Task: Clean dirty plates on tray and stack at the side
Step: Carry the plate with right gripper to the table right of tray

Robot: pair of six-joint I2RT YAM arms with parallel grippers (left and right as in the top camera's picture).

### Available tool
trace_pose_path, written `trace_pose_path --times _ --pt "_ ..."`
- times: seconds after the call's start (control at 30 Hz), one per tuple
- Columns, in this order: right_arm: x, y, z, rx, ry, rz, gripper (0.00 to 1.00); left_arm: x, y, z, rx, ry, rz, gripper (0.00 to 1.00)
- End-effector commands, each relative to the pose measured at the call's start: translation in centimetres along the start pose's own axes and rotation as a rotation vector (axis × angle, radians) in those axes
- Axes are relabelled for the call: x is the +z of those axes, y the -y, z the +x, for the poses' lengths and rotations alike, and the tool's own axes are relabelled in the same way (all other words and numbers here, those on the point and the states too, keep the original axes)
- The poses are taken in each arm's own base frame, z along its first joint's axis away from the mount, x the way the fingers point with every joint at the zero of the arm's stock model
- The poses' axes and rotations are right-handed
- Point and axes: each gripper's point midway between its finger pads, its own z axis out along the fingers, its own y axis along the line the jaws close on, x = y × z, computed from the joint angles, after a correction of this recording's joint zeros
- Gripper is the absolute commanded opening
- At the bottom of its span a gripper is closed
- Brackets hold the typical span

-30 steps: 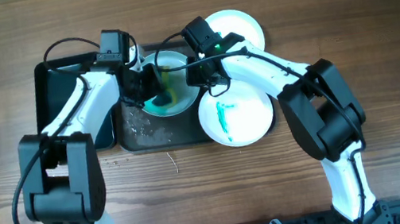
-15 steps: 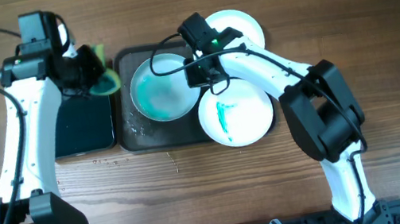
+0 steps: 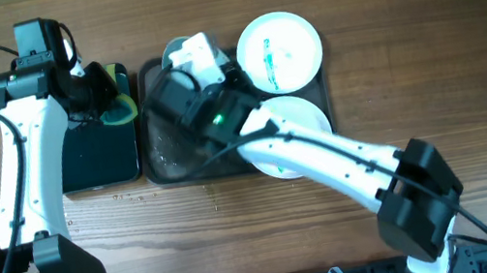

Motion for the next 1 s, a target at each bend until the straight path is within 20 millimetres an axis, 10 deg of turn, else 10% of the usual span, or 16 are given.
trace_pose_path --times 0.0,0.27,0.43,0.6,0.77,0.97 --pt "-3.1 4.6 -2.8 -0.042 0.141 0.293 0.04 -0.2 0.0 -0.4 0.021 0.014 -0.007 0.04" --pt "-4.1 3.9 -3.0 -0.045 0.163 0.280 0.04 -0.2 -0.1 -0.2 0.021 0.007 -0.010 0.04" --pt "-1.9 -2.4 -0.4 0.013 -0.002 -0.139 0.04 -0.2 -0.2 0.0 0.019 0.000 -0.013 0.04" --pt "-0.1 -4.3 1.6 0.187 -0.226 -0.474 0.04 -0.2 -0.2 0.1 0.019 -0.005 -0.015 0.04" --pt "0.7 1.6 0.5 0.379 -0.328 -0.666 0.04 -0.2 -0.6 1.0 0.015 -0.039 -0.029 0.04" --pt "1.3 15.5 1.6 0.650 -0.370 -0.686 0.04 -0.1 0.0 1.8 0.034 -0.064 -0.031 0.04"
